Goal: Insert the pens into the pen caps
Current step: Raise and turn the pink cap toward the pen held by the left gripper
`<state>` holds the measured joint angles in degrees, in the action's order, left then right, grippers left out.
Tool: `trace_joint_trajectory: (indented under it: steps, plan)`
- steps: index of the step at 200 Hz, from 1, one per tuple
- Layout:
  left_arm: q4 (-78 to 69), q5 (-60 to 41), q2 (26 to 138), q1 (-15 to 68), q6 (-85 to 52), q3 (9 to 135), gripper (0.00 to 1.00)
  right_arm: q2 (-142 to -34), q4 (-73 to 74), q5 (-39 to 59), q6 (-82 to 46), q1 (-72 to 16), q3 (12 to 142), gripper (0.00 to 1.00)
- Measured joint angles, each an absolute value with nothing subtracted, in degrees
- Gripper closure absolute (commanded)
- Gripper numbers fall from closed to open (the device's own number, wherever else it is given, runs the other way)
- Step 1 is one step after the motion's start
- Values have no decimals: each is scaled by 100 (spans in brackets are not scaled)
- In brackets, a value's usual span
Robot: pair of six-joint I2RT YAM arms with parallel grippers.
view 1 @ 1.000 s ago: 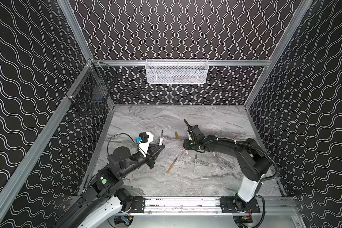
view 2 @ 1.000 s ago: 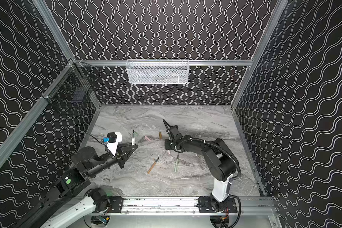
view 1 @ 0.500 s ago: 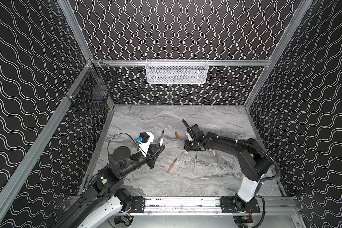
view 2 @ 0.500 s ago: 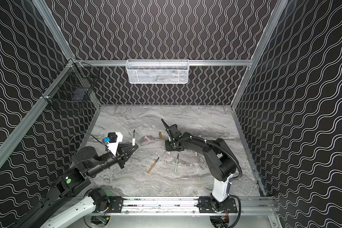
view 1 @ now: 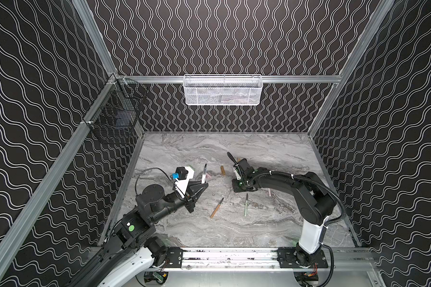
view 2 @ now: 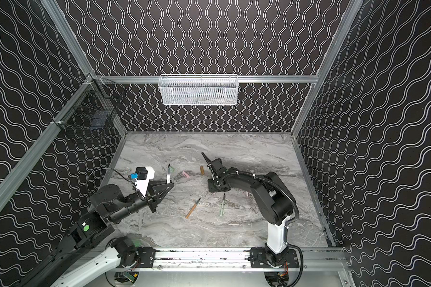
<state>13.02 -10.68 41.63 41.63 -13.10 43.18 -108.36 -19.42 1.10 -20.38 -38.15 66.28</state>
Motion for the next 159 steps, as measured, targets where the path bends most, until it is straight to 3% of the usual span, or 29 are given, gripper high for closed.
trace_joint_trajectory:
  steps: [71, 159]
  plan:
    - [1302, -1066, 4158, 4163, -1308, 4322, 100, -10965, -1820, -226, -2040, -3970, 6753, 86]
    - [1310, -906, 4200, 4158, -1201, 4322, 100, -9354, -1461, -95, -2161, -3990, 6073, 87]
